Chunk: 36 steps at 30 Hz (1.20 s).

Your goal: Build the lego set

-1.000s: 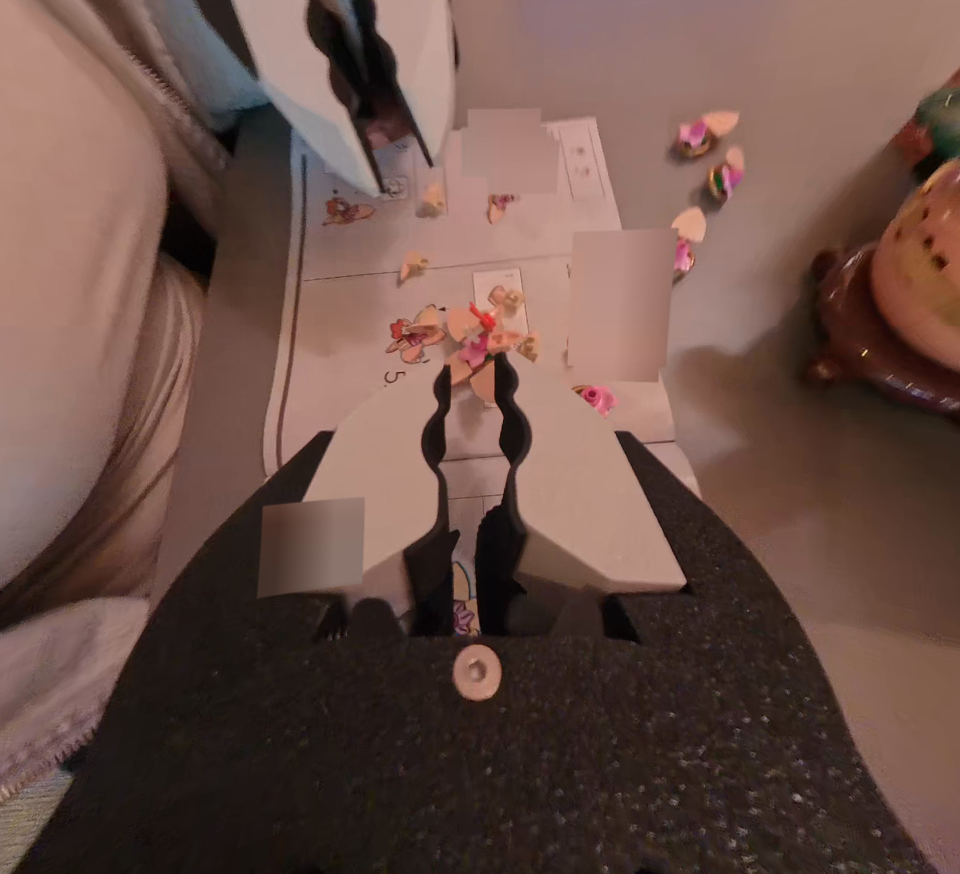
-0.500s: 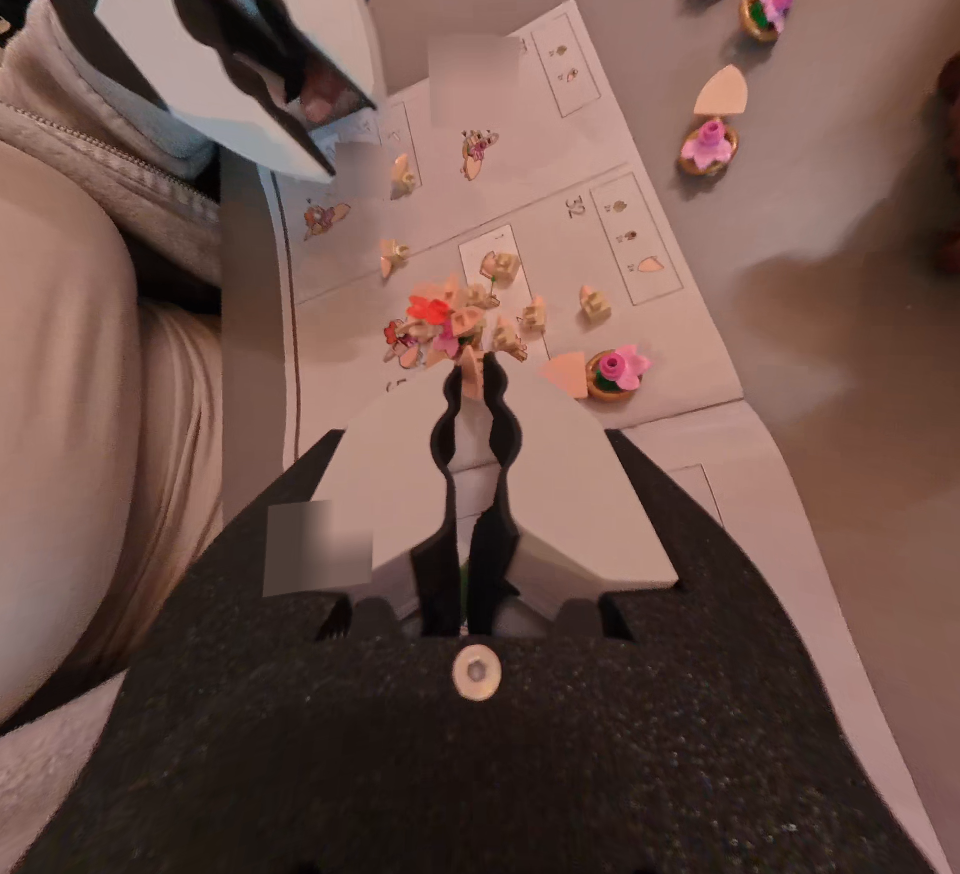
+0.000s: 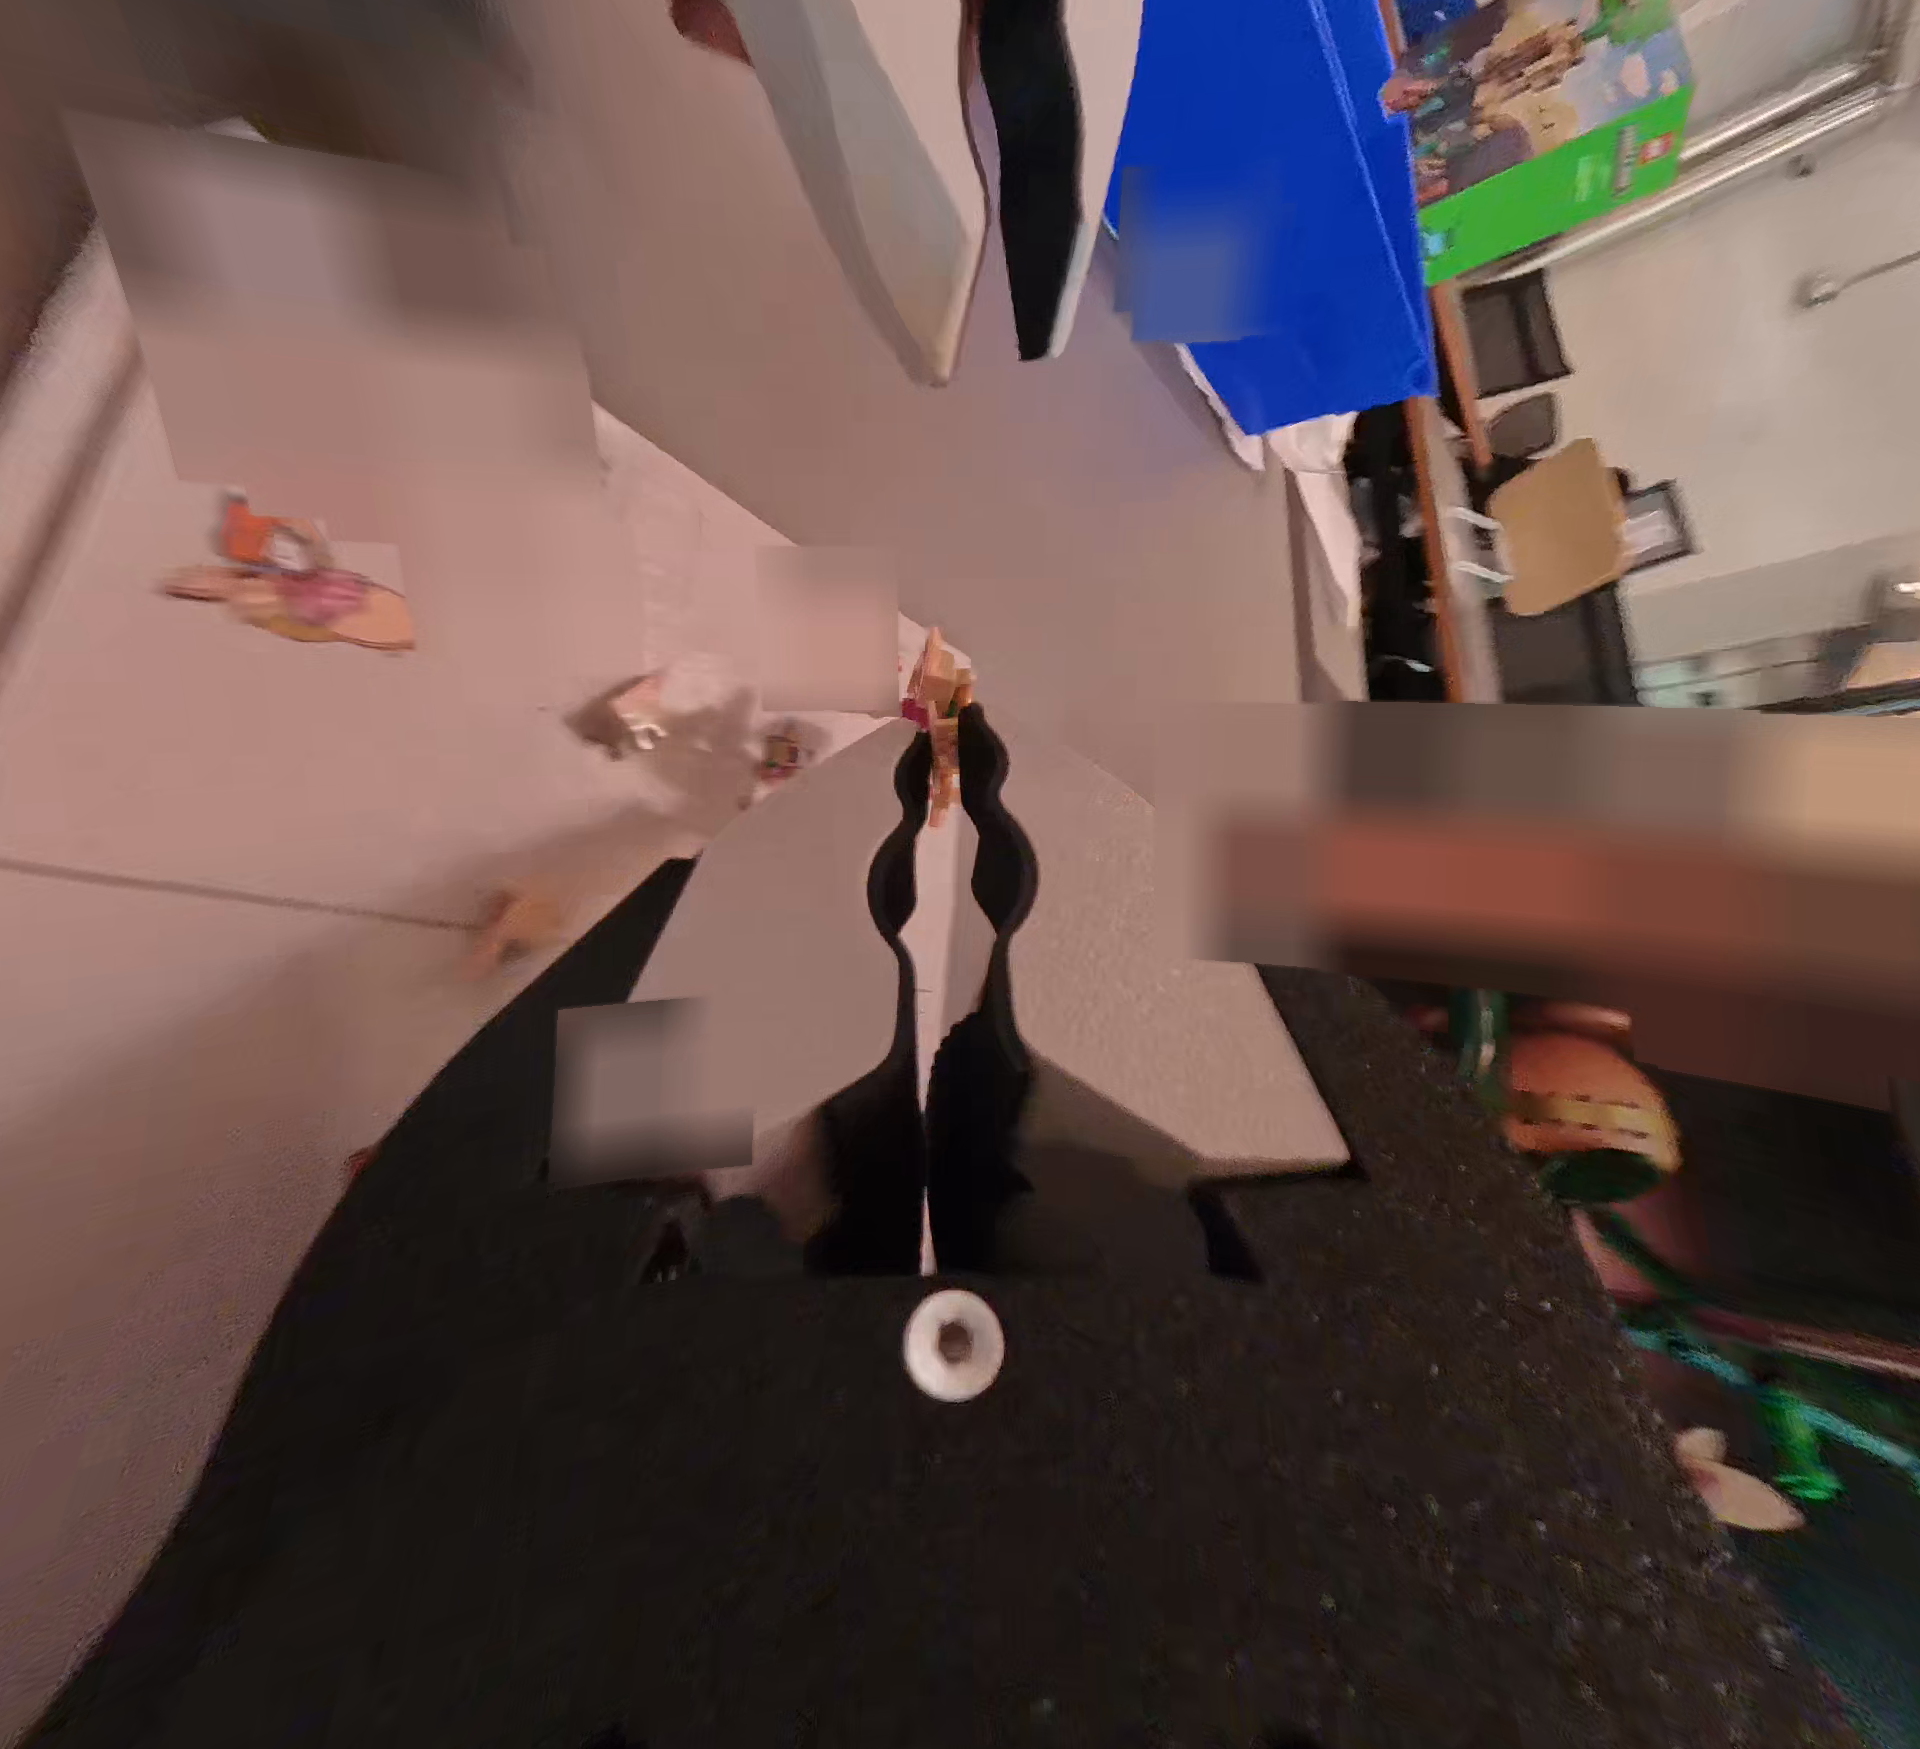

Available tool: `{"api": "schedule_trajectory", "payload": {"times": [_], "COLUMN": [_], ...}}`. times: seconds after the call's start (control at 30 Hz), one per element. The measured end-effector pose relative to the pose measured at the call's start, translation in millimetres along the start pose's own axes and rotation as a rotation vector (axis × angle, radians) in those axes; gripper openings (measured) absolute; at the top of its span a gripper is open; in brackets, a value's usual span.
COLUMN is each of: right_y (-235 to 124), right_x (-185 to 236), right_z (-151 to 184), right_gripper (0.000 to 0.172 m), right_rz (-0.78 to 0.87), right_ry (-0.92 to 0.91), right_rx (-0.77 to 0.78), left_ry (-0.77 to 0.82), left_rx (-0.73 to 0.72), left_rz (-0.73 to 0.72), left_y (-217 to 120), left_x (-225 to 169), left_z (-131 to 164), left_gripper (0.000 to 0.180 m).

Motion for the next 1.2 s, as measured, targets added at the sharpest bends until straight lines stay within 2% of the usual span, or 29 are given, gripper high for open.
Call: {"api": "schedule_trajectory", "payload": {"times": [0.1,0.27,0.37,0.53,0.63,0.73,0.87,0.97,1.03,1.1,1.2], "right_y": [12.3,13.3,9.0,1.8,-4.6,-14.9,-44.2,-80.3,-96.1,-99.2,-89.6], "right_x": [0.4,7.1,18.7,37.1,48.7,43.1,15.4,0.2,3.8,13.5,22.9], "right_z": [5.1,8.3,2.3,2.0,-5.7,-7.6,28.2,76.7,93.6,100.1,99.0], "right_gripper": [0.004,0.005,0.007,0.013,0.014,0.013,0.012,0.024,0.031,0.033,0.035], "right_rz": [0.034,0.04,-0.029,-0.147,-0.243,-0.285,-0.262,-0.211,-0.215,-0.22,-0.183], "right_ry": [-0.093,-0.036,0.084,0.225,0.342,0.504,0.732,0.943,1.036,1.034,0.91], "right_rx": [0.067,0.152,0.147,0.159,0.106,0.041,0.067,0.161,0.188,0.222,0.251], "left_ry": [0.038,0.045,0.067,0.078,0.092,0.1,0.081,0.06,0.023,-0.003,-0.012], "left_rx": [0.045,0.163,0.242,0.293,0.302,0.317,0.311,0.295,0.258,0.221,0.19], "left_rz": [-0.01,0.012,0.055,0.114,0.114,0.104,0.102,0.095,0.098,0.091,0.07], "left_y": [3.7,24.5,40.3,50.9,49.5,48.3,44.8,38.8,37.1,38.1,42.5], "left_x": [-3.1,-5.9,-9.8,-15.7,-16.0,-14.7,-15.5,-14.6,-13.8,-10.9,-5.8], "left_z": [9.8,23.4,29.7,35.7,37.7,39.8,35.1,29.6,23.1,16.1,7.2], "left_gripper": [0.022,0.022,0.026,0.027,0.027,0.026,0.025,0.024,0.023,0.023,0.023]}}
Point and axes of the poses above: each gripper's, where its closed fingertips meet, y out along the fingers, z out of its underside, x = y × z across the jaws, the point moved 1 cm from there along -y, back along the fingers, and after that the axes turned 4 degrees about y, right-handed, at the moved point
